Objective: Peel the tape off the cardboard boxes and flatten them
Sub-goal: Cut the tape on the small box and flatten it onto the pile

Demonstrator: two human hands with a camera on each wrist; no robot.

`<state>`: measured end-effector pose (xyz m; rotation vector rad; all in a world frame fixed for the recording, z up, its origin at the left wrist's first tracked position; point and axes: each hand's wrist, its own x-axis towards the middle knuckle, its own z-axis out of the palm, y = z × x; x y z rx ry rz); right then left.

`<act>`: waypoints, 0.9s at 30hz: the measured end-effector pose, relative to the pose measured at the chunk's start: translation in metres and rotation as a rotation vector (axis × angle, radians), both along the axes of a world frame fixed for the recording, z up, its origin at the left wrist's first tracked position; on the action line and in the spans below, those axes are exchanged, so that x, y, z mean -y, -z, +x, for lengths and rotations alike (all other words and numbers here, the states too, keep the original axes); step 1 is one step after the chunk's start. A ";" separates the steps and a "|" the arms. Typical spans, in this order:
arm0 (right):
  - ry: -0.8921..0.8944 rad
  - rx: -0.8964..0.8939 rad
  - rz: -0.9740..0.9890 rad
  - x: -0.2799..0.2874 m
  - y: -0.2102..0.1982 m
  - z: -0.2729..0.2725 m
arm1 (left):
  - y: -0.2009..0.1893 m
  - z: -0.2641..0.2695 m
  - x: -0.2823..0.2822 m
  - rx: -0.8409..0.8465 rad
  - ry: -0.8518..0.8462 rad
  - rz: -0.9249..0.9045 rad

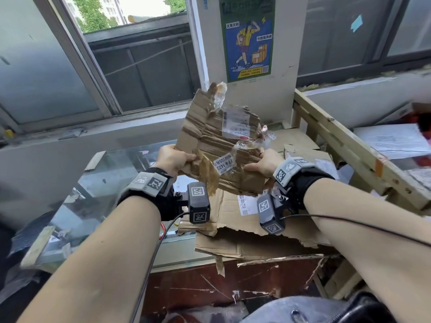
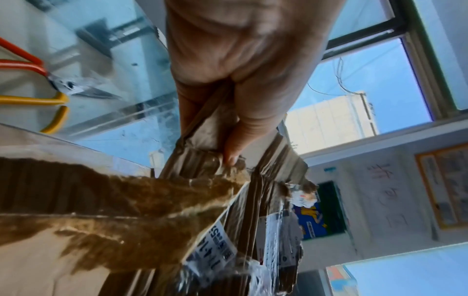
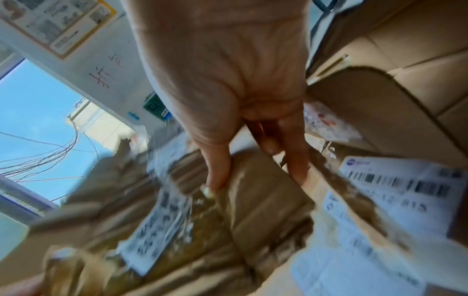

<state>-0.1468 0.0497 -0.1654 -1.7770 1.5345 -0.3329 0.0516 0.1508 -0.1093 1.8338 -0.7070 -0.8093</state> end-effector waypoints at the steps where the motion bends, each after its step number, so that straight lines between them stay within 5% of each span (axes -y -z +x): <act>1: 0.030 -0.003 -0.039 -0.002 0.001 0.000 | -0.003 -0.002 0.002 0.027 0.016 -0.025; 5: 0.064 0.096 -0.041 0.002 0.002 -0.003 | -0.008 -0.001 0.004 0.098 0.066 -0.045; 10: 0.200 0.465 0.057 0.008 0.002 0.002 | -0.001 0.004 0.003 0.152 0.055 -0.020; 13: 0.141 0.345 0.061 0.002 -0.006 0.008 | 0.003 0.008 0.005 0.309 -0.003 -0.008; 15: 0.138 0.241 -0.098 -0.002 -0.014 0.008 | 0.002 0.009 0.003 0.449 -0.015 0.011; 19: 0.295 0.150 -0.453 0.002 -0.030 0.000 | -0.001 0.013 0.001 0.462 -0.020 -0.042; 24: 0.072 0.418 -0.162 0.021 -0.026 -0.014 | -0.003 0.020 -0.006 0.316 0.044 -0.115; 27: -0.027 0.190 -0.283 0.027 -0.026 -0.021 | -0.003 0.024 -0.009 0.310 0.091 -0.127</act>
